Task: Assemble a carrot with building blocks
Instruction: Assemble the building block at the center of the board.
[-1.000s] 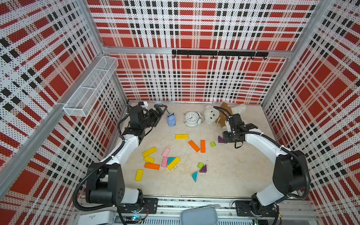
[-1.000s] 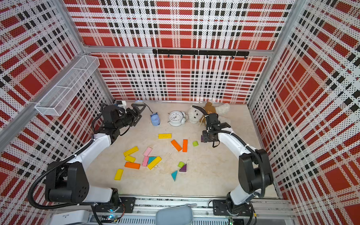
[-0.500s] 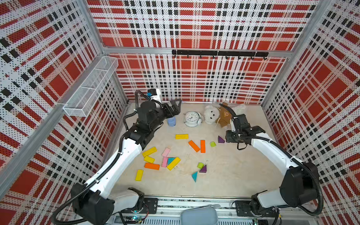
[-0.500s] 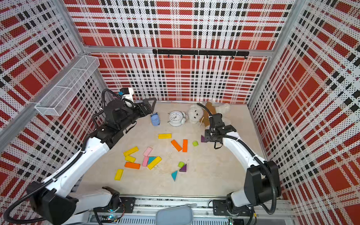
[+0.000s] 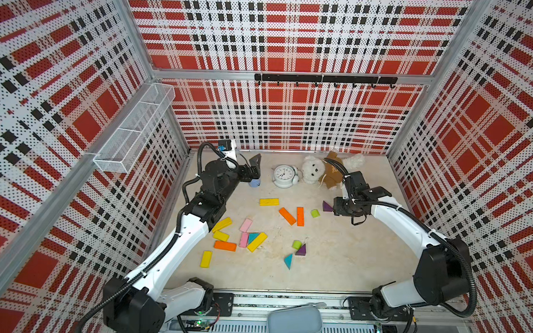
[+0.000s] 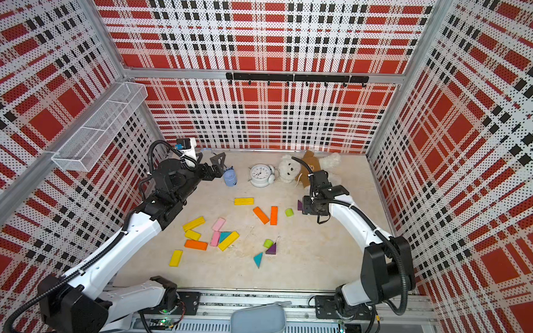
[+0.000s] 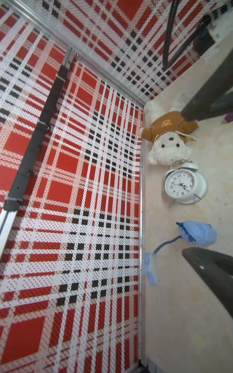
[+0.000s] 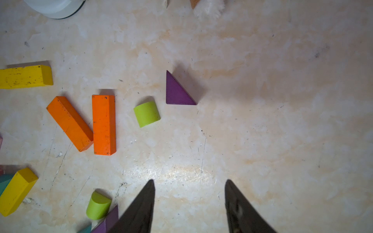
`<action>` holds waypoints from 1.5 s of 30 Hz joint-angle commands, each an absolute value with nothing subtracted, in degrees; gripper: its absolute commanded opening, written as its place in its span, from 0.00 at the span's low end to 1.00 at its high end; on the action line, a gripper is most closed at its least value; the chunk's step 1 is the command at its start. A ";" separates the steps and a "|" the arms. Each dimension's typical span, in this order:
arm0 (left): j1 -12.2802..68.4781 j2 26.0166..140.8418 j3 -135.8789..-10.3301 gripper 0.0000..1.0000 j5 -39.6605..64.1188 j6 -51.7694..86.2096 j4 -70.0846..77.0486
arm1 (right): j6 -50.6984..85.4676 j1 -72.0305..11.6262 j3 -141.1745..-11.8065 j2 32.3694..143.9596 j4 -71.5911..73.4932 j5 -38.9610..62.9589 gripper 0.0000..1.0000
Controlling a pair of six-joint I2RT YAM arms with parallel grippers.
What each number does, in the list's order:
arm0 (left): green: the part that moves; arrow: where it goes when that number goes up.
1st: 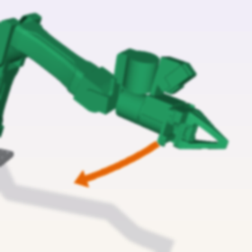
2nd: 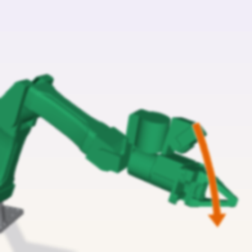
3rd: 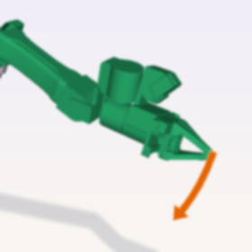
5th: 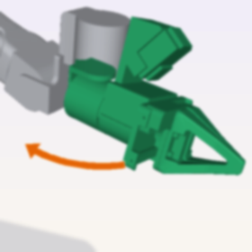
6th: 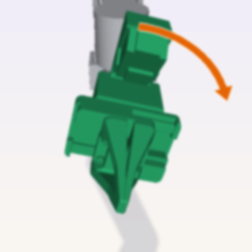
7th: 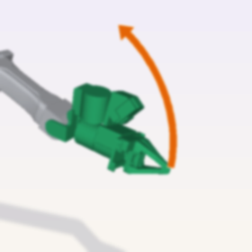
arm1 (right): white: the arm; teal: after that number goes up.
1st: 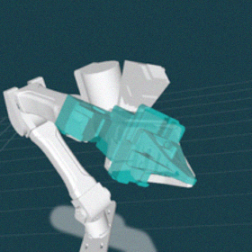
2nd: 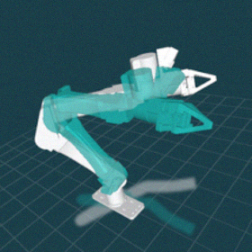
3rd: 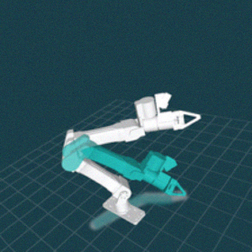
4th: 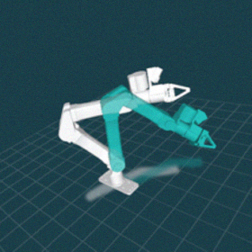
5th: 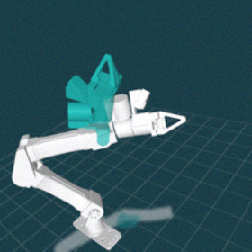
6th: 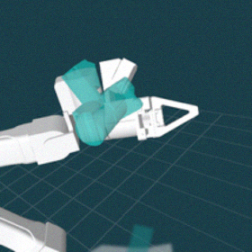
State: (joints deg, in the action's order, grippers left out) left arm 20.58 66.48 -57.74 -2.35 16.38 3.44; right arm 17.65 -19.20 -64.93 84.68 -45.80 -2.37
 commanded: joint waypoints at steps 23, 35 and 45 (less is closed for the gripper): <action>26.37 77.23 -64.25 0.97 8.49 37.35 -9.86 | 20.17 -32.46 -72.33 89.97 -59.91 -3.45 0.58; 18.24 84.60 -61.19 0.96 22.60 52.47 -2.17 | 13.14 -33.01 -86.58 106.16 -63.12 -4.11 0.54; 17.93 88.19 -60.60 0.96 26.56 55.72 1.14 | 10.26 -31.95 -93.48 115.94 -62.39 -2.41 0.48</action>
State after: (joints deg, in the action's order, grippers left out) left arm 18.11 87.66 -61.01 24.67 53.91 -1.50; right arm 12.01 -32.42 -91.61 115.11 -61.91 -2.85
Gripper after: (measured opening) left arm 0.961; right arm 0.483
